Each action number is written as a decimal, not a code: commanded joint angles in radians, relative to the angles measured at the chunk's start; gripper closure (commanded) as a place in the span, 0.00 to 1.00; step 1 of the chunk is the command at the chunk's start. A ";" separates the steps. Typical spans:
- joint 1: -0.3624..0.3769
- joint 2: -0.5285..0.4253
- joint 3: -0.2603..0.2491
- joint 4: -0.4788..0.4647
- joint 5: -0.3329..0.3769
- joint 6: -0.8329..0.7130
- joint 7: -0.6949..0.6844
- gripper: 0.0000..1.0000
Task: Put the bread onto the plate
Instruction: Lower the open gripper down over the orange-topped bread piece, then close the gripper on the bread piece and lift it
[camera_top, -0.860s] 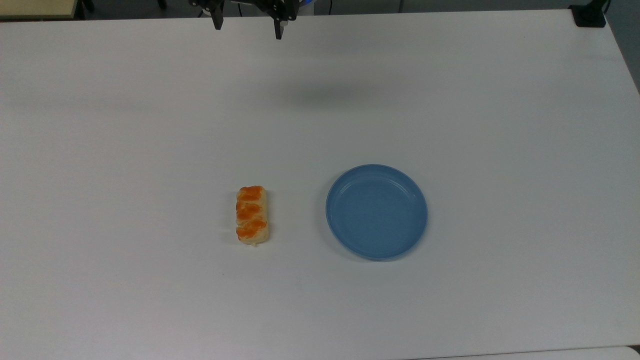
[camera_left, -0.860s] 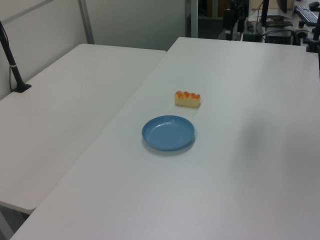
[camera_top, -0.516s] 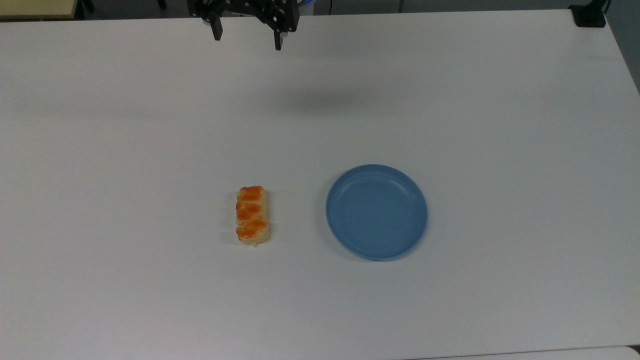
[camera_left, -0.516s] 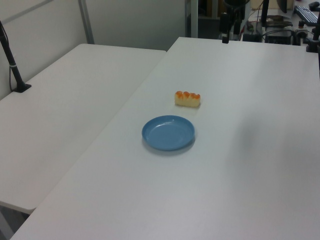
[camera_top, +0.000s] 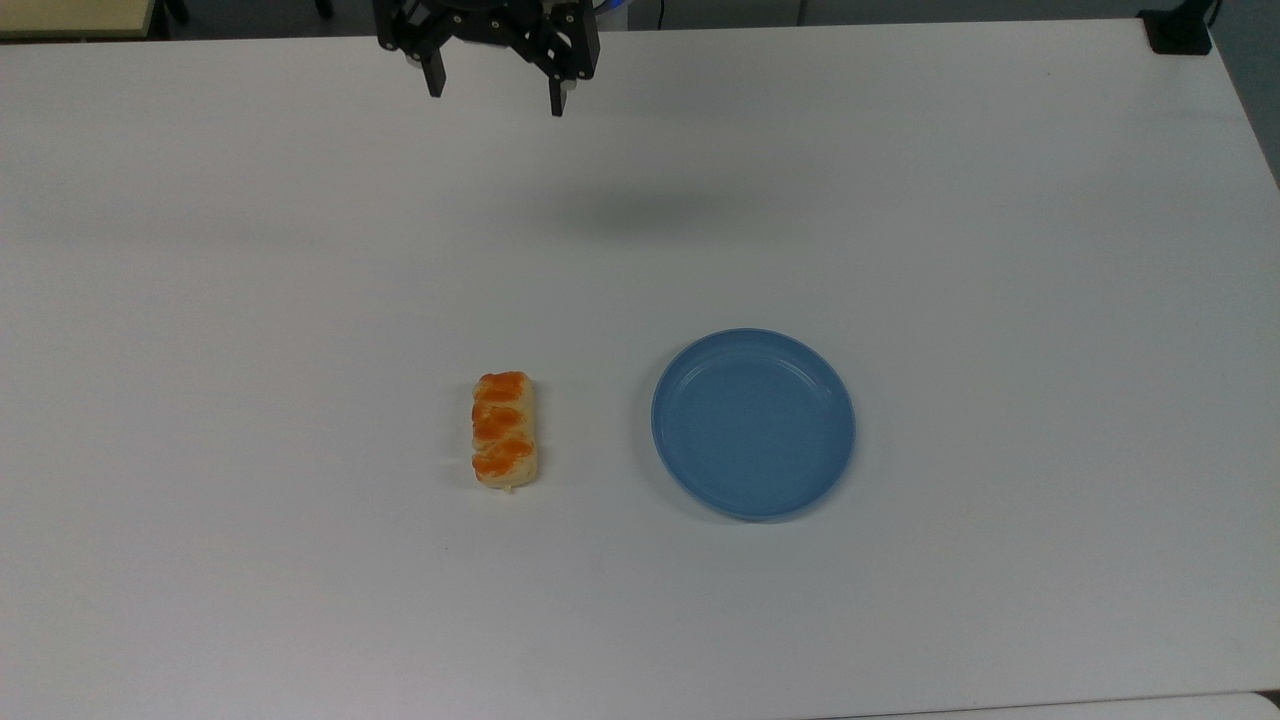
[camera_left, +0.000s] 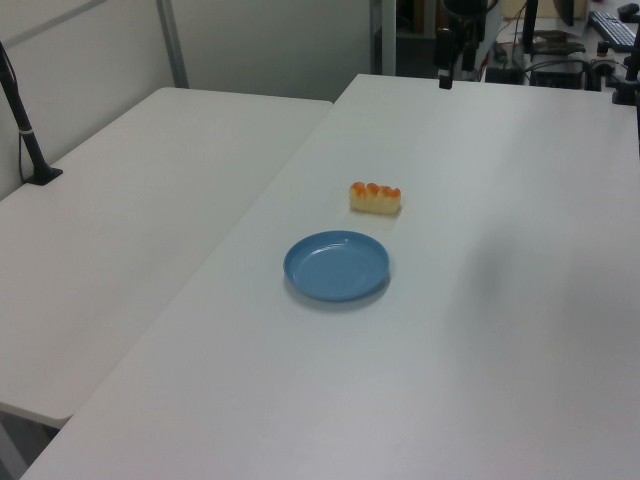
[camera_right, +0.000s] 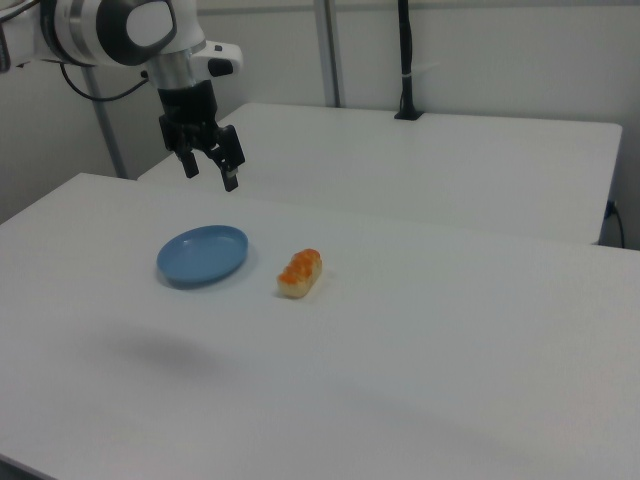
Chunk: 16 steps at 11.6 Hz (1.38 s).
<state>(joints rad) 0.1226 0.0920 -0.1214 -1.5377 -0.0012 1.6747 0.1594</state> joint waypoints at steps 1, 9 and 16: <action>-0.004 0.076 -0.004 -0.018 -0.019 0.156 -0.018 0.00; 0.005 0.461 -0.021 0.007 -0.126 0.614 -0.014 0.00; 0.022 0.512 -0.023 -0.009 -0.140 0.689 -0.005 0.50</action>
<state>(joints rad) 0.1286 0.5979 -0.1333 -1.5471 -0.1277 2.3405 0.1593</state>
